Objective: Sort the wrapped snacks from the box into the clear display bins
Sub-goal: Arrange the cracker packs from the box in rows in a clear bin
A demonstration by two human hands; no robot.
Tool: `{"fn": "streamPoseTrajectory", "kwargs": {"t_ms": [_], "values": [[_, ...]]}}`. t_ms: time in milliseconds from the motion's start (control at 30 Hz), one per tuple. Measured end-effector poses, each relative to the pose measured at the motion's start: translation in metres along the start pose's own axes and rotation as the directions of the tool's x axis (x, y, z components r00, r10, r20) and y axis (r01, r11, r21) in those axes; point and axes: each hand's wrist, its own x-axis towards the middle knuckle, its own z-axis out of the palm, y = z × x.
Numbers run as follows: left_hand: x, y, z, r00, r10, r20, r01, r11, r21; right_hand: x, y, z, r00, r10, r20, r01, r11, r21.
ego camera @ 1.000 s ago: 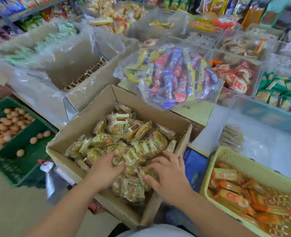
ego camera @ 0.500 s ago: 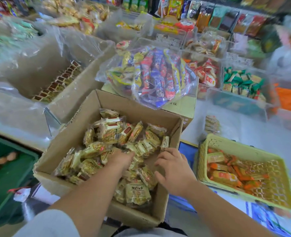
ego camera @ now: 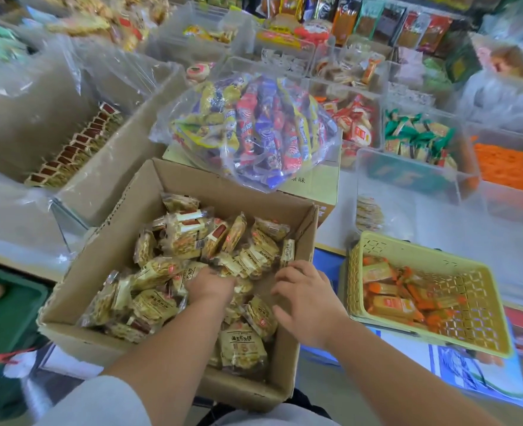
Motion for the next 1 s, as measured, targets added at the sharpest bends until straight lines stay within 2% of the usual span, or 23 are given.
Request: {"fn": "streamPoseTrajectory", "kwargs": {"t_ms": [133, 267, 333, 467, 567, 633, 667, 700, 767, 800, 933, 1000], "values": [[-0.007, -0.003, -0.014, 1.000, -0.001, 0.030, 0.007, 0.983, -0.186, 0.001, -0.001, -0.001, 1.000, 0.000, 0.022, 0.000, 1.000, -0.020], [-0.023, -0.010, -0.039, 0.997, 0.005, 0.082, 0.027, 0.923, -0.383, 0.001, -0.001, -0.002, 1.000, 0.001, 0.025, 0.000, 1.000, -0.029], [-0.037, -0.012, -0.054, 0.998, 0.030, 0.056, 0.001, 0.880, -0.475, 0.001, 0.001, -0.001, 1.000, -0.003, 0.026, 0.004, 0.999, -0.034], [-0.072, -0.018, -0.082, 0.993, 0.117, -0.025, -0.103, 0.730, -0.675, 0.002, 0.004, 0.001, 0.999, 0.007, 0.036, -0.006, 0.999, -0.039], [-0.097, -0.019, -0.095, 0.976, 0.213, 0.044, -0.086, 0.563, -0.822, 0.002, 0.003, -0.002, 0.996, 0.023, 0.087, -0.021, 1.000, -0.023], [-0.111, -0.016, -0.099, 0.958, 0.274, 0.086, -0.067, 0.501, -0.863, 0.002, -0.003, -0.010, 0.993, 0.048, 0.109, -0.063, 0.988, 0.143], [-0.117, -0.014, -0.099, 0.952, 0.294, 0.090, -0.068, 0.485, -0.872, 0.001, -0.009, -0.018, 0.992, 0.076, 0.104, -0.105, 0.945, 0.309], [-0.123, -0.011, -0.098, 0.949, 0.304, 0.087, -0.073, 0.476, -0.876, -0.001, -0.015, -0.027, 0.988, 0.118, 0.096, -0.150, 0.848, 0.508], [-0.135, -0.005, -0.093, 0.943, 0.326, 0.061, -0.108, 0.476, -0.873, -0.007, -0.026, -0.046, 0.979, 0.168, 0.114, -0.191, 0.577, 0.794], [-0.140, -0.002, -0.088, 0.938, 0.344, 0.044, -0.133, 0.472, -0.871, -0.011, -0.030, -0.055, 0.978, 0.162, 0.134, -0.196, 0.477, 0.857], [-0.167, 0.016, -0.062, 0.911, 0.411, -0.005, -0.223, 0.484, -0.846, -0.018, -0.023, -0.074, 0.978, 0.113, 0.175, -0.201, 0.279, 0.939], [-0.180, 0.028, -0.047, 0.894, 0.447, -0.013, -0.246, 0.467, -0.849, -0.017, -0.008, -0.078, 0.968, 0.121, 0.218, -0.232, 0.116, 0.966]]}}
